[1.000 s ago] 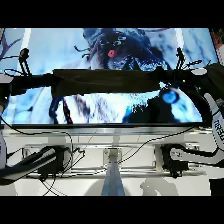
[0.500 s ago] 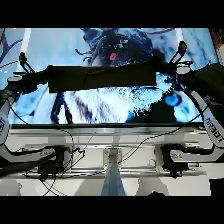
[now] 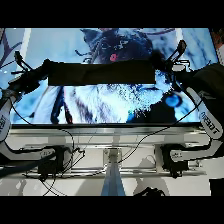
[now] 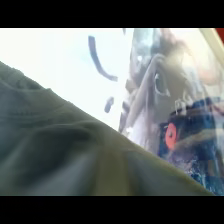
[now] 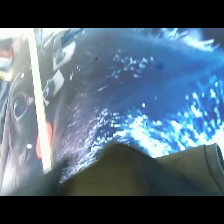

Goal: Fold the clothes and pants, and hang the long-sleeved shirts on hangers.

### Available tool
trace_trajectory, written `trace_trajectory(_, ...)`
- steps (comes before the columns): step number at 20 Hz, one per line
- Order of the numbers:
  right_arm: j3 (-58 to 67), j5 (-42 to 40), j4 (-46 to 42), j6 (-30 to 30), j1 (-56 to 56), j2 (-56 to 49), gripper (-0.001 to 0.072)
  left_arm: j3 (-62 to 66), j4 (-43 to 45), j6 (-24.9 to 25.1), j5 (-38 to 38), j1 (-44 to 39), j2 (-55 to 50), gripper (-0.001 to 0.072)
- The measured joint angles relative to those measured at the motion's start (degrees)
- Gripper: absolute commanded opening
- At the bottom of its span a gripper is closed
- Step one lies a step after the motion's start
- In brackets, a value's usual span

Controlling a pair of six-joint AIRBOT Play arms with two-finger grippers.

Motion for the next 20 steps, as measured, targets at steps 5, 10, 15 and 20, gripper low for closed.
trace_trajectory(5,0.83,6.16,-4.94,-0.17,0.04,-0.57,0.0691,0.13,-0.28,0.81,-4.11,1.03,1.16,0.0687)
trace_trajectory(10,1.01,14.58,-9.75,-0.24,0.09,-0.66,0.0684,0.15,18.32,-7.58,-10.10,7.37,7.37,0.0687)
trace_trajectory(15,1.01,18.82,-11.93,-0.26,0.11,-0.66,0.0684,0.07,43.28,-26.18,-18.32,13.20,9.16,0.0688)
trace_trajectory(20,1.01,21.24,-12.52,-0.26,0.13,-0.66,0.0684,0.02,45.70,-31.12,-18.88,12.22,3.17,0.0694)
